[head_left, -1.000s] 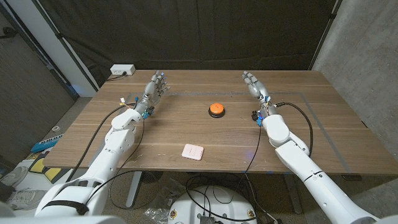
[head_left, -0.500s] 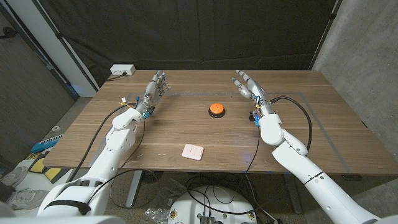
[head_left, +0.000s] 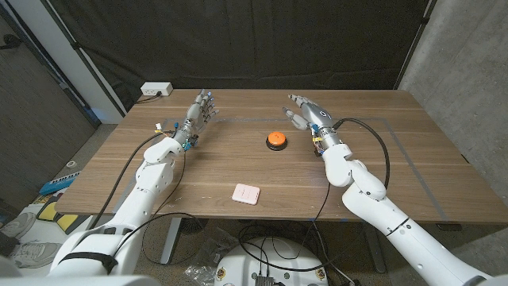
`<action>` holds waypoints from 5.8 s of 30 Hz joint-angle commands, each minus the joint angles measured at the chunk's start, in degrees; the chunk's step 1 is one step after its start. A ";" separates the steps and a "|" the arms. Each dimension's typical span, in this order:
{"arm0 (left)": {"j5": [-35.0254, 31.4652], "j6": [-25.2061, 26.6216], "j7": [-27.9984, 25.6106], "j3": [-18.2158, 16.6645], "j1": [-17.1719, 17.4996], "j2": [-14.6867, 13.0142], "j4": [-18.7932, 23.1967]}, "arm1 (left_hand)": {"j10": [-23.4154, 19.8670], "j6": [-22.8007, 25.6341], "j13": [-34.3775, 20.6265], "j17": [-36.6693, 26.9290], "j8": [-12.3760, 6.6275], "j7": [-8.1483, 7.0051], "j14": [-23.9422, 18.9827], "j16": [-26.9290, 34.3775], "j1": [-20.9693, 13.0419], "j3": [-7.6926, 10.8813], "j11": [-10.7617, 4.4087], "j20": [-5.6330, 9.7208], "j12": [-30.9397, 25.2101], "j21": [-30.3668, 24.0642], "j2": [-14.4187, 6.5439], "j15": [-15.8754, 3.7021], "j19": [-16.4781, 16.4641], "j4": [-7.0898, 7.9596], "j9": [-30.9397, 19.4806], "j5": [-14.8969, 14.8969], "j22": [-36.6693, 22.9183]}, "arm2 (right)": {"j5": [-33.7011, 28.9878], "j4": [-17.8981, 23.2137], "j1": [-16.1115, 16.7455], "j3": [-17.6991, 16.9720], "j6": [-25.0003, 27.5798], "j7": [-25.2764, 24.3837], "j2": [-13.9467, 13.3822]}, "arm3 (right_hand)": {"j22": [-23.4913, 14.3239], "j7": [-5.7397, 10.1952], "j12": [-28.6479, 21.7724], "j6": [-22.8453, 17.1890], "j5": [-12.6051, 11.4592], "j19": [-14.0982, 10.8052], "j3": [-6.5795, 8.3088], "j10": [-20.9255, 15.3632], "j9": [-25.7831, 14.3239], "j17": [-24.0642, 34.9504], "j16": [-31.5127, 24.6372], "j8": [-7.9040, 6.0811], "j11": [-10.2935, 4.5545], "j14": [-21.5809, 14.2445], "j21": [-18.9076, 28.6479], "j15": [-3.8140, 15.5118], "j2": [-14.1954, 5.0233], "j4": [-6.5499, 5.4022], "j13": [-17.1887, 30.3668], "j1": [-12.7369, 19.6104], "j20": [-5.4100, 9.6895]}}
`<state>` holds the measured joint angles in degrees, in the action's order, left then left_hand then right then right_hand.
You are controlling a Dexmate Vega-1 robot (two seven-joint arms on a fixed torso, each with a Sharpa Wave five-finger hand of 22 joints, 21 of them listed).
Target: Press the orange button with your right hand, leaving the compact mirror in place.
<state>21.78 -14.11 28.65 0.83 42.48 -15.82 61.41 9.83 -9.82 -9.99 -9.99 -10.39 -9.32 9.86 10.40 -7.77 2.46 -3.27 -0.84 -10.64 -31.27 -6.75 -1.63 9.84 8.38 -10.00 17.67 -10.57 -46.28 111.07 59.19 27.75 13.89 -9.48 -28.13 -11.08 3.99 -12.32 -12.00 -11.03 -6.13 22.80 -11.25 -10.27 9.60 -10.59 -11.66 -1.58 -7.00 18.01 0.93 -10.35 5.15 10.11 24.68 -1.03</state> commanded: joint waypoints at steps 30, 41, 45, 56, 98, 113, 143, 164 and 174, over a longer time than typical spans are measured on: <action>-0.61 -1.06 1.86 -0.62 -2.71 0.44 -4.95 | 3.24 -3.82 -0.24 -0.23 -0.32 -0.23 3.47 0.23 -0.47 -0.38 0.16 -0.18 -0.62 0.56 0.03 -0.02 2.78 0.14 -0.27 0.32 -0.07 | -12.66 -1.77 -3.62 6.81 3.08 14.96 0.45 | -0.15 0.10 -0.32 -1.91 0.34 -1.70 1.35 -2.01 -0.24 0.30 -0.15 -0.16 -0.36 -1.74 0.55 1.32 0.03 0.46 0.13 2.01 0.23; -0.64 -0.89 2.04 -0.80 -2.93 0.42 -5.37 | 3.19 -3.80 -0.24 -0.24 -0.32 -0.22 3.51 0.21 -0.49 -0.46 0.13 -0.18 -0.62 0.68 0.01 -0.03 2.74 0.15 -0.27 0.37 -0.08 | -11.80 -2.87 -3.33 7.34 3.29 15.77 1.12 | -0.17 0.15 -0.31 -2.49 0.40 -1.68 1.45 -2.32 -0.25 0.34 -0.13 -0.24 -0.35 -1.78 0.50 1.43 0.03 0.46 0.13 2.18 0.23; -0.65 -0.88 2.17 -0.81 -3.02 0.42 -5.50 | 3.17 -3.80 -0.24 -0.24 -0.32 -0.23 3.51 0.21 -0.50 -0.49 0.11 -0.20 -0.63 0.72 0.00 -0.09 2.72 0.15 -0.27 0.38 -0.09 | -11.45 -2.83 -3.11 7.41 3.42 16.14 1.11 | -0.18 0.17 -0.35 -2.75 0.43 -1.74 1.48 -2.54 -0.25 0.35 -0.15 -0.28 -0.37 -1.86 0.51 1.50 0.02 0.45 0.13 2.24 0.27; -0.79 -0.85 2.38 -0.74 -3.15 0.44 -5.69 | 3.15 -3.84 -0.24 -0.24 -0.30 -0.24 3.54 0.19 -0.51 -0.57 0.13 -0.21 -0.62 0.85 -0.01 -0.18 2.69 0.15 -0.27 0.42 -0.10 | -11.27 -3.28 -3.05 7.96 4.78 18.03 1.35 | -0.21 0.37 -0.70 -4.48 0.55 -1.91 1.62 -4.13 -0.25 0.40 -0.21 -0.60 -0.27 -2.24 0.49 1.45 0.04 0.39 0.12 2.48 0.32; -1.74 -3.31 4.13 -0.92 -7.12 1.04 -13.06 | 3.15 -3.78 -0.24 -0.24 -0.32 -0.27 3.52 0.19 -0.53 -0.92 -0.05 -0.30 -0.56 1.32 -0.04 -0.37 2.61 0.18 -0.27 0.56 -0.13 | -6.79 -9.70 -7.93 11.43 9.67 28.96 2.39 | -0.35 -2.20 -3.75 -23.07 0.76 -3.94 2.16 -19.50 -0.07 0.34 -0.38 -3.25 -0.92 -7.05 0.81 2.55 0.25 -2.80 0.02 0.46 0.94; -1.99 -3.71 4.54 -1.17 -7.79 1.15 -14.17 | 3.21 -3.85 -0.24 -0.24 -0.29 -0.25 3.55 0.18 -0.52 -1.04 -0.11 -0.32 -0.54 1.49 -0.05 -0.43 2.61 0.20 -0.27 0.59 -0.14 | -5.19 -11.53 -9.65 12.48 12.00 31.57 2.57 | -0.36 -2.74 -4.31 -27.82 0.71 -4.56 2.53 -23.73 0.04 0.37 -0.27 -3.30 -0.28 -8.91 0.94 2.63 0.53 -4.62 -0.05 -1.37 1.07; -1.90 -2.55 4.17 -0.95 -6.21 0.96 -10.38 | 3.20 -3.79 -0.24 -0.23 -0.32 -0.10 3.54 0.18 -0.56 -1.23 -0.01 -0.37 -0.54 1.76 -0.09 -0.46 2.50 0.19 -0.27 0.67 -0.16 | -1.69 -8.32 -3.72 6.96 0.00 5.65 0.57 | -0.34 -0.61 1.37 -18.44 0.77 -4.75 4.16 -15.64 -0.25 0.32 0.52 2.03 -2.05 -7.55 0.55 3.26 1.05 -3.52 0.13 -0.66 1.13; -1.77 -2.87 4.19 -0.83 -6.73 0.93 -11.30 | 3.17 -3.80 -0.24 -0.22 -0.31 -0.15 3.53 0.18 -0.64 -1.37 -0.13 -0.31 -0.55 1.97 -0.12 -0.51 2.40 0.17 -0.27 0.74 -0.16 | -4.27 -8.86 -2.16 5.50 -4.48 -2.56 0.80 | -0.46 1.10 1.70 -13.67 0.70 -5.70 4.68 -12.50 -0.24 0.34 0.49 1.96 -2.03 -9.23 0.75 4.27 1.50 -2.84 0.13 -0.82 1.04; -2.02 -4.32 5.43 -0.84 -8.94 1.11 -15.21 | 3.16 -3.79 -0.24 -0.22 -0.32 -0.18 3.52 0.18 -0.68 -1.43 -0.13 -0.32 -0.55 2.06 -0.13 -0.51 2.34 0.15 -0.27 0.76 -0.17 | 1.14 -10.67 -2.77 3.28 -7.81 -4.41 2.82 | -0.48 1.52 1.87 -11.57 0.80 -5.23 4.24 -10.95 -0.26 0.58 0.39 1.97 -1.51 -8.71 0.53 3.90 1.73 -3.33 0.16 -1.72 0.92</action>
<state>19.97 -17.00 32.90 -0.04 35.49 -14.86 49.58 9.83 -9.82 -9.98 -9.99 -10.38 -9.29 9.85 10.40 -8.20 1.34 -3.28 -0.82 -11.03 -29.21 -7.18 -1.63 9.85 8.55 -9.99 18.12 -10.54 -49.58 102.08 56.64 33.21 9.63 -10.81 -27.14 -11.32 5.43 -10.77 -23.81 -10.35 -11.33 27.00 -22.45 -10.39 10.02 -10.16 -9.93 -3.18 -15.78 18.63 2.33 -8.69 2.26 10.12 23.61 -0.10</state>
